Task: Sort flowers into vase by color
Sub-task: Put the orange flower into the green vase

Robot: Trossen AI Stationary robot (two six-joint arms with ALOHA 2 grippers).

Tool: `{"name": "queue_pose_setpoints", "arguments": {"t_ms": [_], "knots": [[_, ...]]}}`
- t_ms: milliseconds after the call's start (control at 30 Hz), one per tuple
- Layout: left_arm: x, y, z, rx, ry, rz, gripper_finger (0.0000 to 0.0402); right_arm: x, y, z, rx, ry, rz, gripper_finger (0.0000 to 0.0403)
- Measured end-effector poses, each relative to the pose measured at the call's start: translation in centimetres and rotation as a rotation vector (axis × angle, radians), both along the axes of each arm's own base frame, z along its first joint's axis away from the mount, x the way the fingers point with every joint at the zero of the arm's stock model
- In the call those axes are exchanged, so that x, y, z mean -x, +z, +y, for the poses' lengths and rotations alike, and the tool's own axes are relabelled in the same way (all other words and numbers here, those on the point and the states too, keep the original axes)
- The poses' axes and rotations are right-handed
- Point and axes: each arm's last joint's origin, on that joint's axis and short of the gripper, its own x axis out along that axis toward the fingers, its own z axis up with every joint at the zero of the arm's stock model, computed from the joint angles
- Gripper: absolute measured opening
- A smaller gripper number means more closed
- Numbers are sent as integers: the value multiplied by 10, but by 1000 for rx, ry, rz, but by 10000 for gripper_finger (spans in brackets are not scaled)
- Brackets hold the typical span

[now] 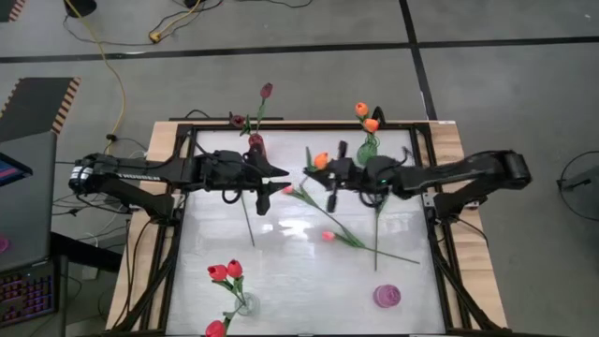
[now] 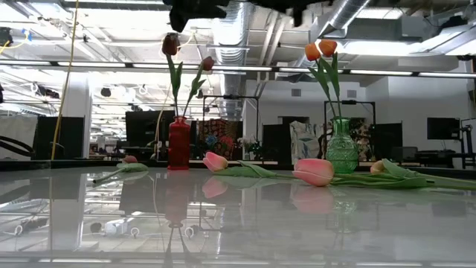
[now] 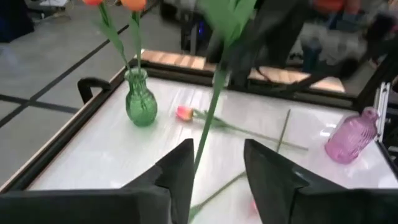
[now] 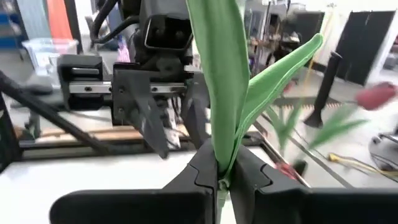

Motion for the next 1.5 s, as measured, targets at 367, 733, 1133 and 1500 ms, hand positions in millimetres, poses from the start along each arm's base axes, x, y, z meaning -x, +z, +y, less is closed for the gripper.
{"name": "queue_pose_setpoints", "arguments": {"t_ms": [367,733,1133,1500], "knots": [[2,-6,0,0,1,64,149,101,51,-10,-13,-230,74,45],[2,-6,0,0,2,64,149,167,60,-18,-3,-488,117,45],[2,-6,0,-1,2,62,149,177,59,-31,49,-727,157,45],[2,-6,0,-1,2,62,149,160,49,-66,-34,-806,131,45]]}}
